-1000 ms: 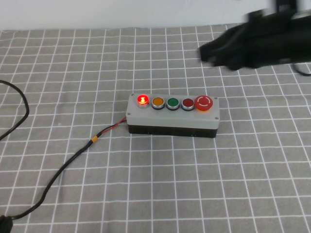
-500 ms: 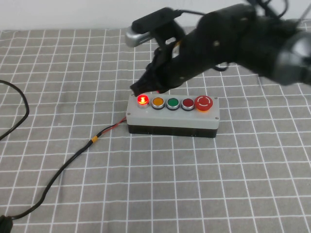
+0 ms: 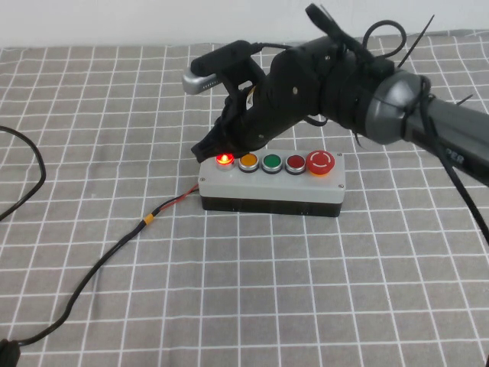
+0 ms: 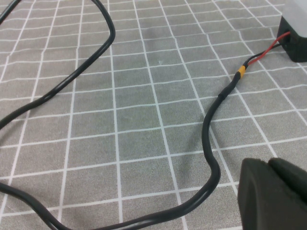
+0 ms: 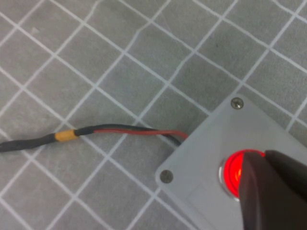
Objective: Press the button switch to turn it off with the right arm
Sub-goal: Press the button to turn off
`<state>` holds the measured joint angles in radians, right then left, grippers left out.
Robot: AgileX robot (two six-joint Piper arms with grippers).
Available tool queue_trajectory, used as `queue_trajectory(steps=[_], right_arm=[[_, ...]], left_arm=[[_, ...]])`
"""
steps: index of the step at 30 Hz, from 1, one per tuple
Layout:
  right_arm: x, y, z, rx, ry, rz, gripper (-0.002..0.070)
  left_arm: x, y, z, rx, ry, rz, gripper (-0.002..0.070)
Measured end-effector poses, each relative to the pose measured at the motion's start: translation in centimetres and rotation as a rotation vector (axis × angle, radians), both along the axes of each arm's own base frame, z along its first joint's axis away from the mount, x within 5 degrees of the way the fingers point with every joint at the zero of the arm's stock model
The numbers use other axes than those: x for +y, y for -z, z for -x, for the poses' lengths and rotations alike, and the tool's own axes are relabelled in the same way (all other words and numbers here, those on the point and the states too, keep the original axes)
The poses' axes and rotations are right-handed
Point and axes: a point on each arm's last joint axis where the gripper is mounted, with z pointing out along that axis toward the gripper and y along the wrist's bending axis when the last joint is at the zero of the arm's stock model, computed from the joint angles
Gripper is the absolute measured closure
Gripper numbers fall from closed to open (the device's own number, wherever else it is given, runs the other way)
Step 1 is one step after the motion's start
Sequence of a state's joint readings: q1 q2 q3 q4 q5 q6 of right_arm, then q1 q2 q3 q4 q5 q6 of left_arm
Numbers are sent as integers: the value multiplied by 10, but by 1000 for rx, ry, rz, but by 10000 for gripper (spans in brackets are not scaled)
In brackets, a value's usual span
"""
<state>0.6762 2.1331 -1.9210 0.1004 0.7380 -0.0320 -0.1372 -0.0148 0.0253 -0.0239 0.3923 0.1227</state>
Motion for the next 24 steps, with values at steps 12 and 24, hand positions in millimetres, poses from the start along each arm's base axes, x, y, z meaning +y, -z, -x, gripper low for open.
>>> queue_trajectory(steps=[12,24], right_arm=[[4,17,-8,-7,0,17,692],[8,24,-12,-1,1,25,692]], left_arm=[[0,0,0,0,0,0,678],[0,0,0,0,0,0,678]])
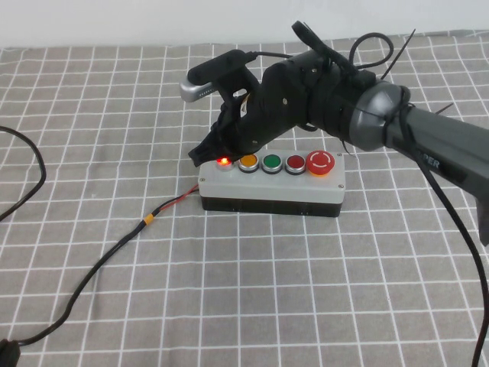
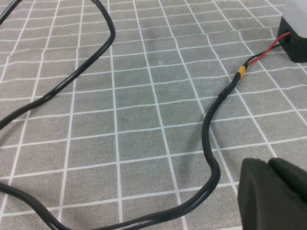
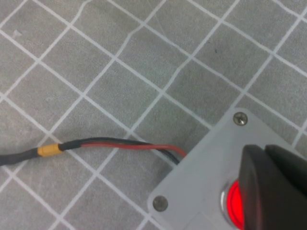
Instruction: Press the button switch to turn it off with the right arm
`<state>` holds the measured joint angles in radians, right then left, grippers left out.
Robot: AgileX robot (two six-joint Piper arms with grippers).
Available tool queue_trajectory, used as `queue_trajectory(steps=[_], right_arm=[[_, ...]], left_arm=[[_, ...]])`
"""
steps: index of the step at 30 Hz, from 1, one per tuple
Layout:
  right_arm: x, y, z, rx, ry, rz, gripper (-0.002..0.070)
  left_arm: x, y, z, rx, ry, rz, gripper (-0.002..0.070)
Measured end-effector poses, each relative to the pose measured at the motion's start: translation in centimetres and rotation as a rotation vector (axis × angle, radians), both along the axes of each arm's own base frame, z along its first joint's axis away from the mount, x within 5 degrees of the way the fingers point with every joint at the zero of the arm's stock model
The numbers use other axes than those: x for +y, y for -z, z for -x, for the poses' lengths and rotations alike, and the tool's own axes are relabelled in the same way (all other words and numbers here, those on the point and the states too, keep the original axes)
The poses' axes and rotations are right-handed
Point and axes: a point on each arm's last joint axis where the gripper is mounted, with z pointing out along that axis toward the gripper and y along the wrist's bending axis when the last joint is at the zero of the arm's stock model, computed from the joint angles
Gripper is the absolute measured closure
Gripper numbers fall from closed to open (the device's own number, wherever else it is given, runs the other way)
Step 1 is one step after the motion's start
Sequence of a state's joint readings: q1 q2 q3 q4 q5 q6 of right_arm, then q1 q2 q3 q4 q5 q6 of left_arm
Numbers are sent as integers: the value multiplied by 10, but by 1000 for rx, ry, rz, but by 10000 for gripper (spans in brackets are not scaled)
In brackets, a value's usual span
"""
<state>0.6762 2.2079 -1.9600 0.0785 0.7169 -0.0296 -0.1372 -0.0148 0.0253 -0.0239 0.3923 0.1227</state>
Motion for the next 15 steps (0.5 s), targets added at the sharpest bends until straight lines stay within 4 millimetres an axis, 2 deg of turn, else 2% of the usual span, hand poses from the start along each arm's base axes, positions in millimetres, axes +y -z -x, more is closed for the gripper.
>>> queue_trajectory(steps=[4,7,9,12,15], right_arm=[[-3,-13,3,-2,-4,11,692],[-8,-41,9,-17,-9,7,692],[-14,-71,16,-61,-9,-22,692],[-30,-131,34,-169,-7,-87,692],[-55,-188,62,-269,-2,-126,692]], left_arm=[[0,0,0,0,0,0,678],[0,0,0,0,0,0,678],[0,0,0,0,0,0,678],[0,0,0,0,0,0,678],[0,0,0,0,0,0,678]])
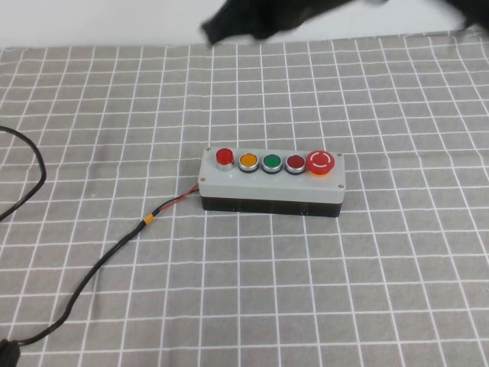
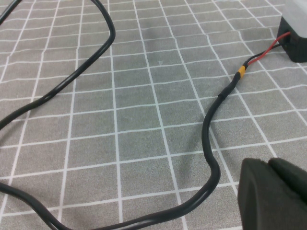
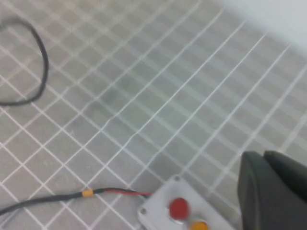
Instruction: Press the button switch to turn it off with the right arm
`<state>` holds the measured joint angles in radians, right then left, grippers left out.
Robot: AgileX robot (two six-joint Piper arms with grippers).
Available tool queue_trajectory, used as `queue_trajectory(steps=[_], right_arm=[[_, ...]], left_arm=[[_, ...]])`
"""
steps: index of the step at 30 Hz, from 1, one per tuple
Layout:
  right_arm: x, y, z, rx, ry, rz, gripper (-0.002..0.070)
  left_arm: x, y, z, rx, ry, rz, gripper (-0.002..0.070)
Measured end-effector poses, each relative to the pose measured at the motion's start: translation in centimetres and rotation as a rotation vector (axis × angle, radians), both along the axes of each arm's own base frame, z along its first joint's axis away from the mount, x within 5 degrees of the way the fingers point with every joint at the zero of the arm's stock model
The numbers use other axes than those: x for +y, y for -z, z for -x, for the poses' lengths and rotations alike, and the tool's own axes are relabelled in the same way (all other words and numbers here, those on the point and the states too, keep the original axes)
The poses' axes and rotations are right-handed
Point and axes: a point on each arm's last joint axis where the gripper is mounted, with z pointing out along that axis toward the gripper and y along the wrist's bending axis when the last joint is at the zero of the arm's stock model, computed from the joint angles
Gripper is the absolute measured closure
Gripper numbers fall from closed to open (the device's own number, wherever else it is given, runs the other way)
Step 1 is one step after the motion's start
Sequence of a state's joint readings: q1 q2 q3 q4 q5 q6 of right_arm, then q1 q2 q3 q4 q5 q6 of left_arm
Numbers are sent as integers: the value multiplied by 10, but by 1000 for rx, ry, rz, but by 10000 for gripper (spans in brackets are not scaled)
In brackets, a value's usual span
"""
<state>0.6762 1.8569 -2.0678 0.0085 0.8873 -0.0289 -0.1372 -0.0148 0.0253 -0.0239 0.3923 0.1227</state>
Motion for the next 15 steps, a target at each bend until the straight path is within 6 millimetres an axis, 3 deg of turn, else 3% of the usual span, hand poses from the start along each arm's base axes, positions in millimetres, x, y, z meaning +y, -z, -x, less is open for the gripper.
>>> queue_trajectory(steps=[2,5,9,12,15], right_arm=[[-18,-27,19,-34,9,6,692],[-41,-52,43,-49,28,40,692],[-68,-72,74,-54,41,53,692],[-86,-76,96,-66,35,59,692],[-102,-66,117,-63,20,56,692]], left_arm=[[0,0,0,0,0,0,678],[0,0,0,0,0,0,678],[0,0,0,0,0,0,678],[0,0,0,0,0,0,678],[0,0,0,0,0,0,678]])
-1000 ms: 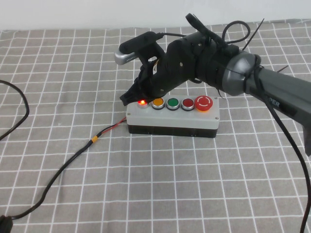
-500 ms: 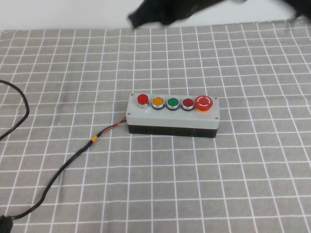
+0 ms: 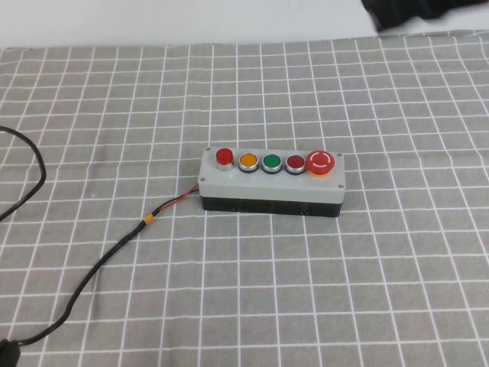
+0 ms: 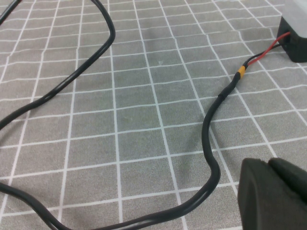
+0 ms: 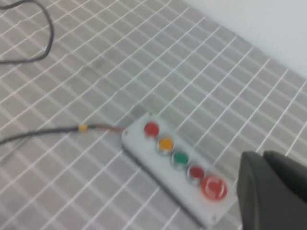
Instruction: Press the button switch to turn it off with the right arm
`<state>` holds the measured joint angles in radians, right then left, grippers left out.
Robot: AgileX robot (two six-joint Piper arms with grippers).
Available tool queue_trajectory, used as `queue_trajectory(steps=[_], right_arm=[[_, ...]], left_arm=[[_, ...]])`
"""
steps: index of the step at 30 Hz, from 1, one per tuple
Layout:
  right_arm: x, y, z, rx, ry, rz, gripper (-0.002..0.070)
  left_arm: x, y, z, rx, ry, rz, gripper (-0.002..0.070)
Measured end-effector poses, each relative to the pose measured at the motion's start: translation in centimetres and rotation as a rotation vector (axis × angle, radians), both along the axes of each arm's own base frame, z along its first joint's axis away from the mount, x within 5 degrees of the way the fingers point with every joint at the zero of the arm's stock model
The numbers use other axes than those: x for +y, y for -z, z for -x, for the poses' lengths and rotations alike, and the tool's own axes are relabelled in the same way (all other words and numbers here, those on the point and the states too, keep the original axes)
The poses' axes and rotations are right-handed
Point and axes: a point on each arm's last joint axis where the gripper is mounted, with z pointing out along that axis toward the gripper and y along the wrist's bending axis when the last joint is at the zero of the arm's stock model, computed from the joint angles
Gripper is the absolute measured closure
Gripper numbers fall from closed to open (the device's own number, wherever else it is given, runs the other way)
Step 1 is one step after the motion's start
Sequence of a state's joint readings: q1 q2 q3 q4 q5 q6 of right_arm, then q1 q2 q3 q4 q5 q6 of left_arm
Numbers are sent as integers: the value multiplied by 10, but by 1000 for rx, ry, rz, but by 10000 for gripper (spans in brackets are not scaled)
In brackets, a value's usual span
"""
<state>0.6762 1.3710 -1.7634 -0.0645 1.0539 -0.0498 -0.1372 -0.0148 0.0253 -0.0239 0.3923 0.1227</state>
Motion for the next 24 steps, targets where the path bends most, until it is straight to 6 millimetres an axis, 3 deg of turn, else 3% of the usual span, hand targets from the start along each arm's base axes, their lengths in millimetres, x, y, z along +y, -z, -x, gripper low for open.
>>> queue_trajectory(steps=[3,14,20,24], right_arm=[[-17,19,23,7,-12,-11,692],[-92,119,120,4,-6,-74,693],[-119,128,154,-57,-6,-125,692],[-127,126,165,-81,-9,-152,692]], left_arm=[[0,0,0,0,0,0,678],[0,0,0,0,0,0,678],[0,0,0,0,0,0,678],[0,0,0,0,0,0,678]])
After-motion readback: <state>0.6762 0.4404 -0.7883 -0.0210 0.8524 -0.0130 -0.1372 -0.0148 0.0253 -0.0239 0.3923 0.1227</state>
